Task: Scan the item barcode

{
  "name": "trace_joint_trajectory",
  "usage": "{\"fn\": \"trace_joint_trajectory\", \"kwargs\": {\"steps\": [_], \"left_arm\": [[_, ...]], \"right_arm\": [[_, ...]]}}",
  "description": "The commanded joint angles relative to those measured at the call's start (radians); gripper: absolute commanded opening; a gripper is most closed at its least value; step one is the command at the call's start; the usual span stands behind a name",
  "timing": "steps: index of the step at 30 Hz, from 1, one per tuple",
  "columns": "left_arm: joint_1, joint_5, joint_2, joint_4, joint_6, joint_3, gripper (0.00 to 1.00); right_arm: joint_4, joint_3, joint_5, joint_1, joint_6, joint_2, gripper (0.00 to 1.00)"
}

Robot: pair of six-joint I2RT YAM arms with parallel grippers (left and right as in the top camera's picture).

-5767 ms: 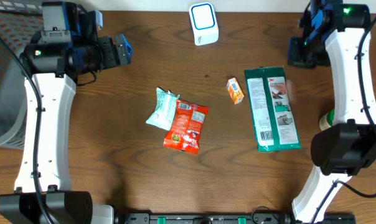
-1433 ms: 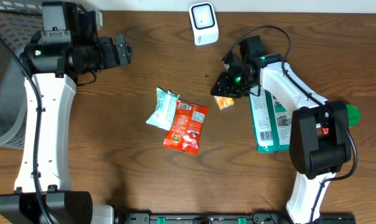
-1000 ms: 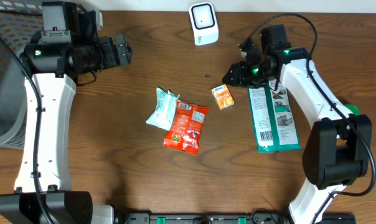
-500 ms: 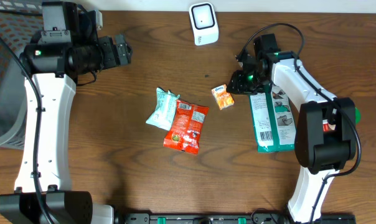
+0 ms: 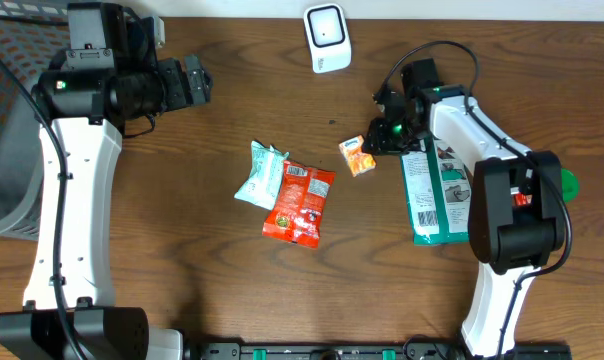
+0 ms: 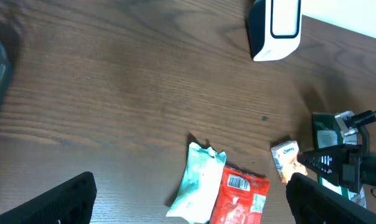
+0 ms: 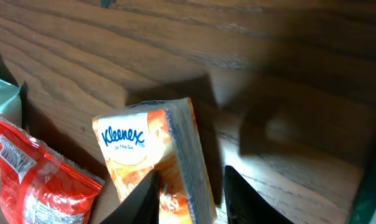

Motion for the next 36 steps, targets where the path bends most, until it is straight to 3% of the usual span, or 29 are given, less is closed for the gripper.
{"fn": "trace_joint_trajectory", "kwargs": {"steps": [1, 8, 16, 36], "left_arm": [[0.0, 0.009, 0.003, -0.003, 0.01, 0.011, 0.97], [0.0, 0.009, 0.003, -0.003, 0.01, 0.011, 0.98], [0.0, 0.009, 0.003, -0.004, 0.01, 0.011, 0.97], [0.0, 0.009, 0.003, -0.003, 0.01, 0.011, 0.97]], "right_arm": [[0.013, -0.028, -0.002, 0.016, -0.021, 0.006, 0.3], [0.018, -0.048, -0.001, 0.021, -0.028, 0.006, 0.27], [0.013, -0.02, -0.119, 0.011, -0.062, -0.038, 0.35], [0.054, -0.096, -0.061, 0.032, -0.061, -0.048, 0.31]]}}
